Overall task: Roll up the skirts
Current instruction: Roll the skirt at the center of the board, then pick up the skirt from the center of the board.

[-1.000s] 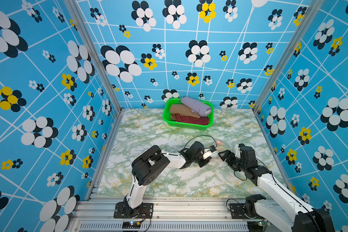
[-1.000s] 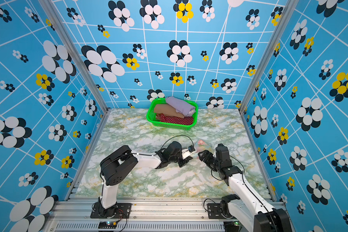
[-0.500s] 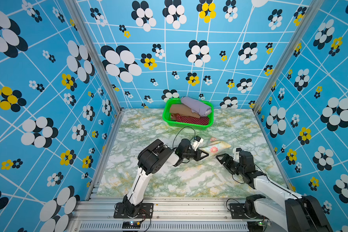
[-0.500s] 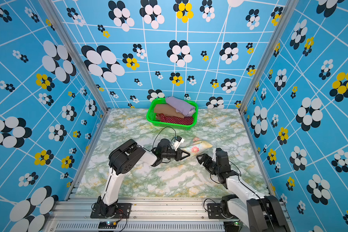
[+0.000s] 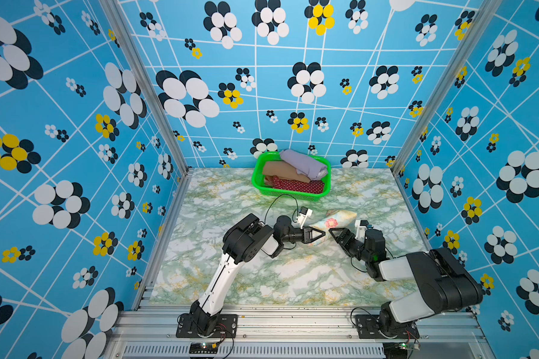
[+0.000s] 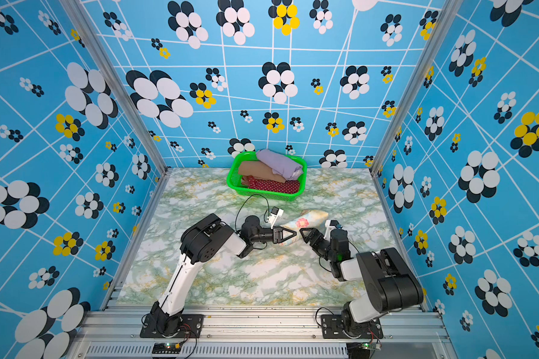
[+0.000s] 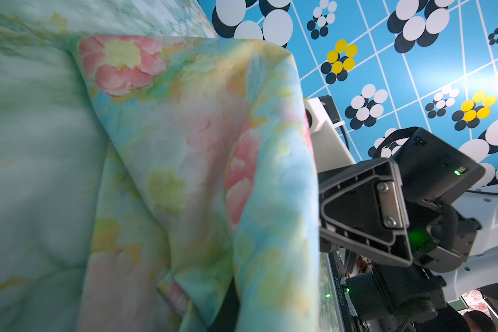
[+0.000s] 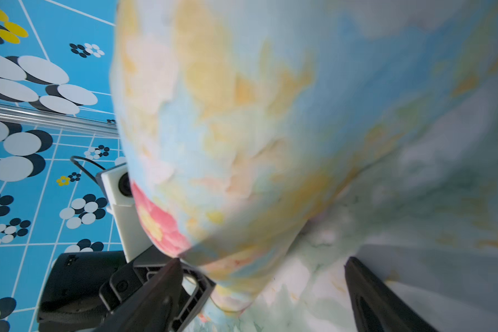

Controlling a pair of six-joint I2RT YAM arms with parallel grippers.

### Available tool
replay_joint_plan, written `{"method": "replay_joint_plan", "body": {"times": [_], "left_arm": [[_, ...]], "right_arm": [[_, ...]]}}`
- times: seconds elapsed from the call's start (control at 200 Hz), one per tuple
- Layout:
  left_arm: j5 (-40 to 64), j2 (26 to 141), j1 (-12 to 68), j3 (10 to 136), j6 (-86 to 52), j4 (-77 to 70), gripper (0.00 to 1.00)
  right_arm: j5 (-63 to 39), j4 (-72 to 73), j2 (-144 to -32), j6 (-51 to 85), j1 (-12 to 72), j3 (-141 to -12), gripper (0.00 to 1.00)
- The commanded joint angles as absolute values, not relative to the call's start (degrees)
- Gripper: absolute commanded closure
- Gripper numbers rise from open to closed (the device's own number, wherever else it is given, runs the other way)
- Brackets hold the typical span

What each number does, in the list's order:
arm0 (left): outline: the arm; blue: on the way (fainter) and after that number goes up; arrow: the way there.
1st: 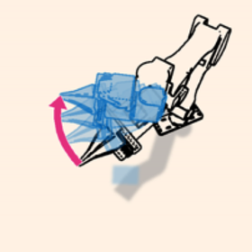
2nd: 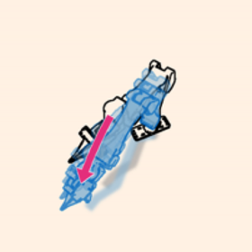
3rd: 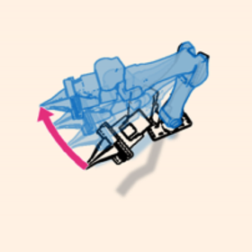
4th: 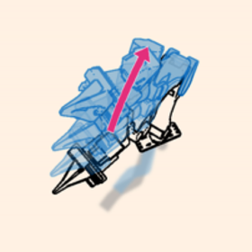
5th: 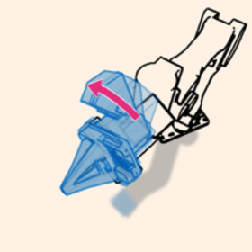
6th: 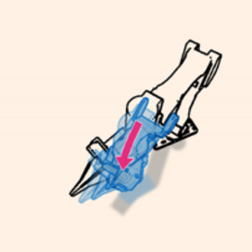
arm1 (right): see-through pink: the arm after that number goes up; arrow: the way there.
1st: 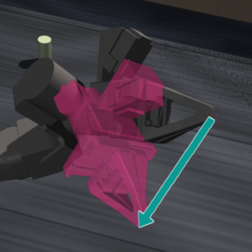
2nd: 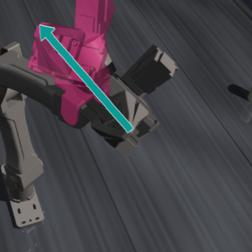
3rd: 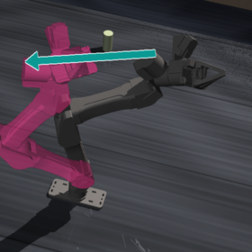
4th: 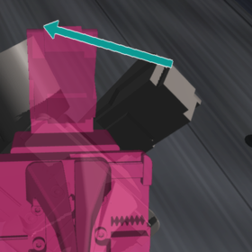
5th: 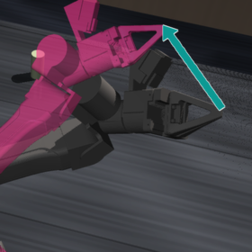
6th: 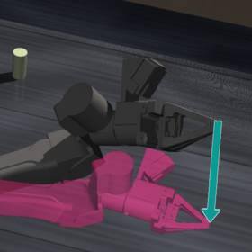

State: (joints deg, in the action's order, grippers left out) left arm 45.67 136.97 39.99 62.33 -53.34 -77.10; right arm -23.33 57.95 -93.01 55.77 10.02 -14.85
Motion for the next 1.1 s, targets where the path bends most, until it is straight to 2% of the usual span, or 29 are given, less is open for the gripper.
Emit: {"method": "replay_joint_plan", "body": {"times": [0.0,0.13,0.26,0.405,0.605,0.725,0.815,0.864,0.889,0.904,0.914,0.964,1.094], "left_arm": [[46.4,141.8,40.0,63.7,-56.3,-76.7,1.00],[47.2,143.4,40.1,65.2,-56.7,-75.9,1.00],[48.2,144.9,40.3,66.4,-56.7,-74.9,1.00],[49.0,146.1,41.0,68.2,-56.3,-73.5,1.00],[49.8,147.5,42.0,70.1,-58.6,-74.5,1.00],[50.1,147.2,42.0,70.3,-58.4,-73.8,1.00],[50.6,146.9,41.7,70.1,-58.2,-73.6,1.00],[51.2,146.2,41.5,70.0,-58.4,-73.3,0.72],[51.5,145.4,41.3,69.6,-58.3,-73.3,0.38],[51.5,144.9,41.2,69.2,-58.1,-73.3,0.09],[51.4,144.5,41.1,69.0,-57.9,-73.2,0.02],[50.8,141.8,40.6,67.2,-56.7,-72.5,0.00],[47.9,131.9,39.2,59.9,-53.6,-71.8,0.00]], "right_arm": [[-22.3,68.4,-103.8,61.4,9.8,-13.9,0.10],[-21.7,75.6,-111.7,64.1,9.9,-16.3,0.10],[-20.6,71.7,-112.1,63.0,10.4,-19.9,0.13],[-19.9,67.7,-112.4,62.5,10.9,-24.2,0.20],[-18.7,70.4,-118.2,64.1,10.9,-28.2,0.24],[-18.7,72.3,-120.6,65.3,11.0,-30.1,0.36],[-18.7,70.8,-119.8,64.6,11.0,-31.0,0.58],[-18.5,69.0,-118.2,63.7,11.2,-31.1,0.75],[-18.3,67.7,-117.1,63.2,11.3,-31.1,0.81],[-18.3,66.9,-116.4,62.8,11.3,-31.1,0.85],[-18.2,66.4,-116.0,62.7,11.3,-31.1,0.86],[-18.0,63.6,-113.1,61.5,11.4,-31.1,0.92],[-17.5,53.6,-104.0,58.3,11.6,-32.1,0.94]]}}
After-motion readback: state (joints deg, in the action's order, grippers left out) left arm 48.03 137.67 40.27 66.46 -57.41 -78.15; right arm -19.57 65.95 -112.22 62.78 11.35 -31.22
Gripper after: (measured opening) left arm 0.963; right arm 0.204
